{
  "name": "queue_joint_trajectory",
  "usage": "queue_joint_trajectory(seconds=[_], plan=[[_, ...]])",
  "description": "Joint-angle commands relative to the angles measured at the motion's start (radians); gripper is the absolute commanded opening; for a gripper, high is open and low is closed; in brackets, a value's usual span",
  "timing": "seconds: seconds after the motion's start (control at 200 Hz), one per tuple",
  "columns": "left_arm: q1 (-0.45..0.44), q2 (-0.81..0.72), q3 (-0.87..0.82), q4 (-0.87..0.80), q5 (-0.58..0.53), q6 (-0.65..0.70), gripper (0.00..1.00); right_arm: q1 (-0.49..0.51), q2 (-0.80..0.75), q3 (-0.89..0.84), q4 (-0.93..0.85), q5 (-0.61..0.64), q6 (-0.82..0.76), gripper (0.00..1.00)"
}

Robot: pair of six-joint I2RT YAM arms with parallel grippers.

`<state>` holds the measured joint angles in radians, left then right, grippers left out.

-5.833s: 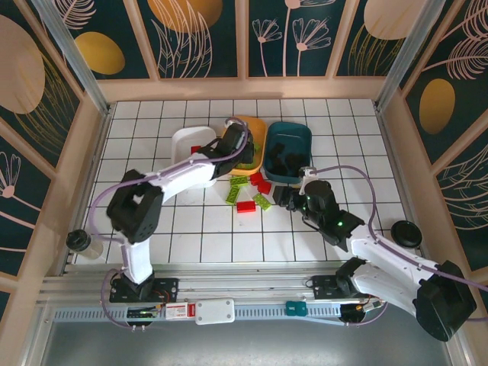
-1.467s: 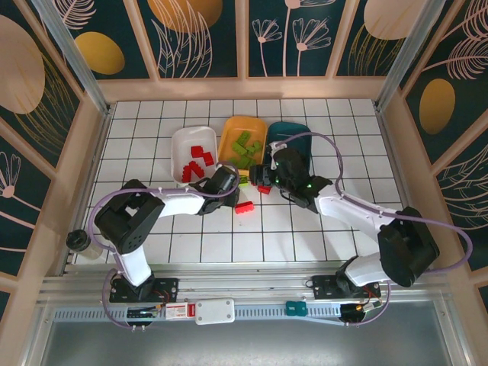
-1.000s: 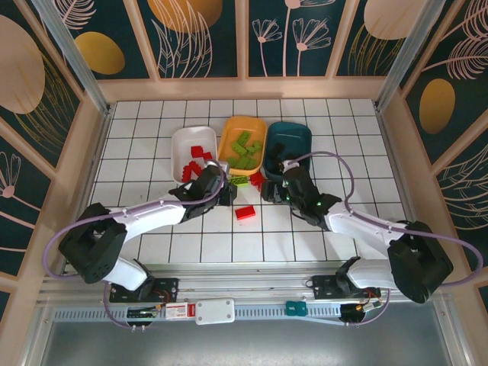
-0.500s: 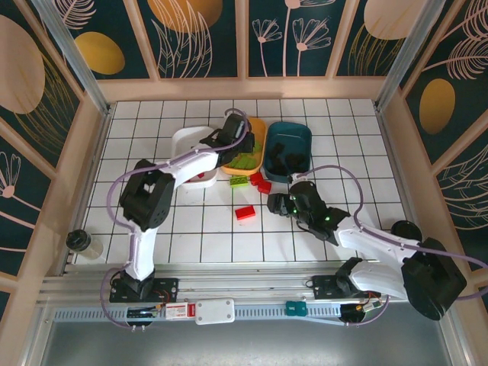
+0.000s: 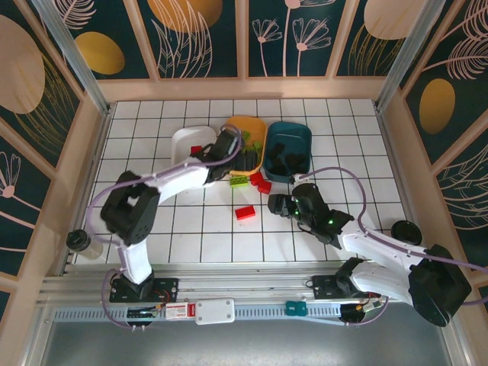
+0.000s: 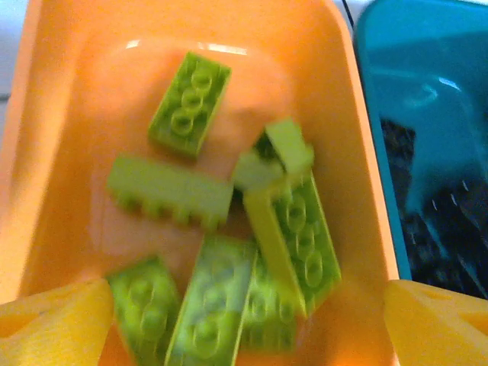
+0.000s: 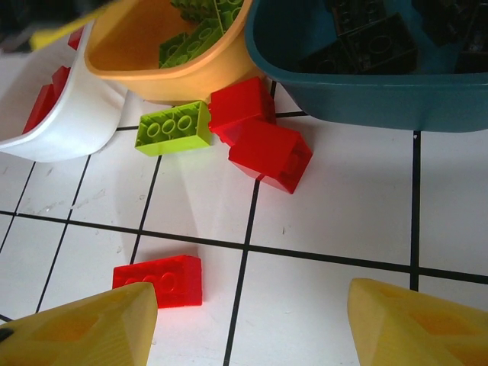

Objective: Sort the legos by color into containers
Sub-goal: Place the lego in the container, then pick up the lego from the middle-left of the table.

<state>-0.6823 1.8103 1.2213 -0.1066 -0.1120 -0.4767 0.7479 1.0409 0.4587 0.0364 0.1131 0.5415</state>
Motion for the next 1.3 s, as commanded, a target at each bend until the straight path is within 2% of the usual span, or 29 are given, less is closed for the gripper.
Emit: queue_joint_trajectory(seconds=[0.0, 0.095, 0.12, 0.2, 0.43, 0.531, 0.676, 0.826, 0.936, 0.996, 1.186, 1.291], plan=[[-0.099, -0.124, -0.177, 0.051, 0.028, 0.015, 0.94, 0.007, -0.016, -0.018, -0.008, 0.039, 0.005, 0.68], [-0.163, -0.164, -0.318, 0.088, 0.059, 0.020, 0.95, 0.002, -0.012, -0.017, -0.009, 0.047, -0.003, 0.68], [-0.176, -0.165, -0.338, 0.095, 0.062, 0.024, 0.98, 0.000, -0.012, -0.016, -0.007, 0.046, -0.005, 0.68], [-0.212, -0.155, -0.386, 0.126, 0.072, 0.046, 0.99, -0.010, -0.009, -0.011, -0.008, 0.042, -0.009, 0.68], [-0.249, -0.076, -0.399, 0.168, 0.014, 0.070, 0.98, -0.018, -0.033, -0.002, -0.036, 0.051, -0.009, 0.68], [-0.253, -0.026, -0.382, 0.179, 0.013, 0.085, 0.95, -0.019, -0.052, -0.008, -0.044, 0.057, -0.002, 0.68], [-0.258, 0.008, -0.370, 0.180, 0.019, 0.092, 0.78, -0.019, -0.074, -0.011, -0.061, 0.065, 0.002, 0.68], [-0.268, -0.017, -0.385, 0.188, 0.038, 0.084, 0.62, -0.021, -0.080, -0.009, -0.064, 0.071, -0.003, 0.69], [-0.269, -0.051, -0.408, 0.197, 0.039, 0.063, 0.44, -0.023, -0.073, -0.009, -0.054, 0.065, -0.005, 0.69], [-0.269, -0.076, -0.423, 0.202, 0.030, 0.047, 0.38, -0.024, -0.069, -0.009, -0.050, 0.062, -0.005, 0.69], [-0.259, -0.199, -0.439, 0.182, -0.064, 0.000, 0.21, -0.026, -0.071, -0.005, -0.050, 0.062, -0.006, 0.69], [-0.190, -0.285, -0.434, 0.154, -0.133, -0.040, 0.14, -0.025, -0.071, -0.006, -0.039, 0.047, -0.009, 0.69]])
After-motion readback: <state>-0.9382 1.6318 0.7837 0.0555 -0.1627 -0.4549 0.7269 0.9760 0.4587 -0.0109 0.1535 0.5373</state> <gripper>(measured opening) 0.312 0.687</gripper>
